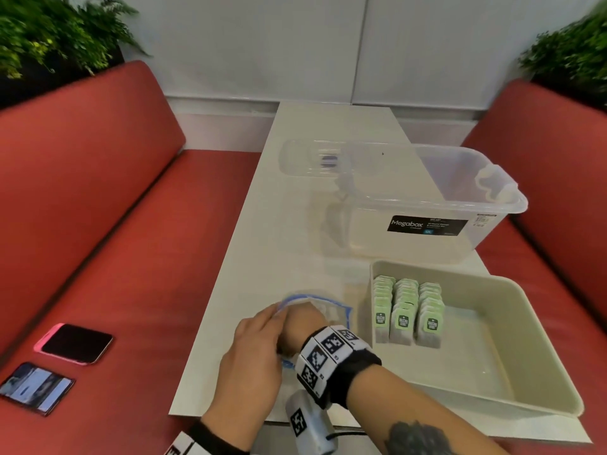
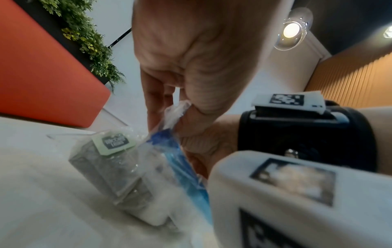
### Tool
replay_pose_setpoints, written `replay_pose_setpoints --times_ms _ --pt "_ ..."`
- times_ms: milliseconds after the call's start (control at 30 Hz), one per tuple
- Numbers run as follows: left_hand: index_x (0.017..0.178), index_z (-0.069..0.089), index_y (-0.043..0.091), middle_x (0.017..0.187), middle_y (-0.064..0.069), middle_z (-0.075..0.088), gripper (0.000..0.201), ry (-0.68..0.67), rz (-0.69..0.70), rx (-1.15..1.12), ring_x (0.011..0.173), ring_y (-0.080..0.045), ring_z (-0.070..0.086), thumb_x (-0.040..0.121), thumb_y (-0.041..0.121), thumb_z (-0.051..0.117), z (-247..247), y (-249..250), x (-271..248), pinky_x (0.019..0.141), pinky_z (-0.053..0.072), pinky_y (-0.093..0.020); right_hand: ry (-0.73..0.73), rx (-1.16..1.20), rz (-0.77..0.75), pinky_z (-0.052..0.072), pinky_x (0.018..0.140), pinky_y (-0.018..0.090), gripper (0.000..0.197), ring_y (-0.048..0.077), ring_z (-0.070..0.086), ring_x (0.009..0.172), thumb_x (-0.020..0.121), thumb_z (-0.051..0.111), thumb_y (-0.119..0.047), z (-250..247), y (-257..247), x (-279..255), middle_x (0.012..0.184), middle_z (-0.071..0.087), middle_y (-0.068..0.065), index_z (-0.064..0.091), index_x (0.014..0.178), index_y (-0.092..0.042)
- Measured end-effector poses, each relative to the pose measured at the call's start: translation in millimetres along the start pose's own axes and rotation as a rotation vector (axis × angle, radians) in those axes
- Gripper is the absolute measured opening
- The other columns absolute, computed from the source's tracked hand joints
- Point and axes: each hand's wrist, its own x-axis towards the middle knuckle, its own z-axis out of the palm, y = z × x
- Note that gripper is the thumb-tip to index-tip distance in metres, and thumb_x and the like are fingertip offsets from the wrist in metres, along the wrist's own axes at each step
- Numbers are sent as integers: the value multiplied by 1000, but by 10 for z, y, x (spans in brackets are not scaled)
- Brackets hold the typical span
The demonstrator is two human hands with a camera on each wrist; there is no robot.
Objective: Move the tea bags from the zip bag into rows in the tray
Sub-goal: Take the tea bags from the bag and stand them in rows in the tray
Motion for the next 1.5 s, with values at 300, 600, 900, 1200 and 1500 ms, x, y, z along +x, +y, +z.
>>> replay_pose_setpoints --times_ms 300,600,900,1200,1500 --pt "143 23 43 148 26 20 75 -2 10 -11 128 -3 25 84 2 43 -23 -39 -1 87 38 -16 234 345 -162 33 71 7 28 21 53 114 89 49 -9 -171 300 -33 122 58 11 55 115 0" --pt "144 29 33 146 18 32 77 10 -26 -43 128 -7 34 79 -2 49 28 -170 123 91 40 -18 363 691 -127 52 76 29 13 21 66 82 83 53 -9 -56 474 24 83 70 3 65 81 -15" --pt "141 39 24 140 6 44 66 10 -63 -61 124 -14 45 80 7 59 131 -252 275 96 41 -23 716 551 -167 38 72 27 22 23 60 97 88 51 -20 22 556 -193 106 62 0 65 105 -22" --pt "125 58 22 143 2 42 37 43 -88 -261 130 -11 39 91 11 48 -15 -176 280 99 23 -13 689 1253 -51 43 57 13 24 1 56 57 70 77 -19 43 858 -234 59 63 -9 63 59 -35" --pt "121 53 31 127 22 48 41 340 -71 -544 121 -5 42 83 44 48 -126 41 182 97 29 -19 573 1601 -88 33 38 8 19 -4 49 38 72 78 -4 -19 983 -298 44 58 -13 67 66 -18"
